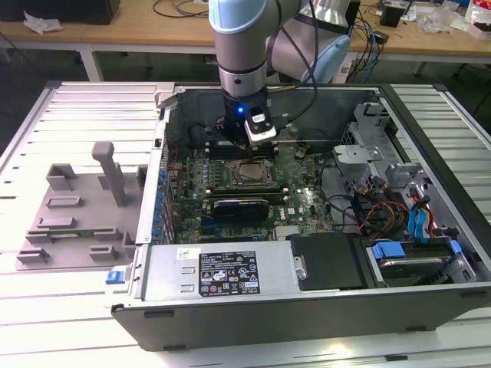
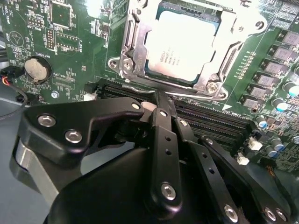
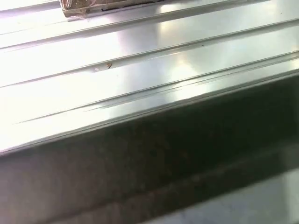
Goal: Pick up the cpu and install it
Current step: 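Install the first cpu locking lever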
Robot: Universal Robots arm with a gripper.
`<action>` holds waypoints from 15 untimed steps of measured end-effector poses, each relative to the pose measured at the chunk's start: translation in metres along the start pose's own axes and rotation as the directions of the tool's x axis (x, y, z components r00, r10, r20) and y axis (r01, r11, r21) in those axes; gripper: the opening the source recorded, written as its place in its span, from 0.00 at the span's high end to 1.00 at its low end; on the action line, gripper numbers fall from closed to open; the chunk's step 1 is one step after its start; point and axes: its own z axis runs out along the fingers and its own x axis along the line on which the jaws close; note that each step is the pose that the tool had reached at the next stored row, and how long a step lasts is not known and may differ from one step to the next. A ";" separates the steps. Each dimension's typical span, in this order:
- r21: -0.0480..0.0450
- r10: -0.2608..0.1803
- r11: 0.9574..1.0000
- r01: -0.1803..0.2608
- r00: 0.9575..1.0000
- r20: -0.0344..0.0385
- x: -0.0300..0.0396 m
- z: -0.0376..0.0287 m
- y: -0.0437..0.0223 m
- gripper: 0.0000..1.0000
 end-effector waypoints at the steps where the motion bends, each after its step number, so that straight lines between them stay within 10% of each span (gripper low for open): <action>1: 0.002 0.000 1.000 0.000 1.000 0.000 0.0000 0.0001 0.0001 0.89; 4: 0.020 -0.003 1.000 0.002 1.000 0.006 0.0002 0.0011 -0.0001 0.89; 15: 0.026 -0.003 1.000 0.003 1.000 0.008 0.0001 0.0041 -0.0003 0.89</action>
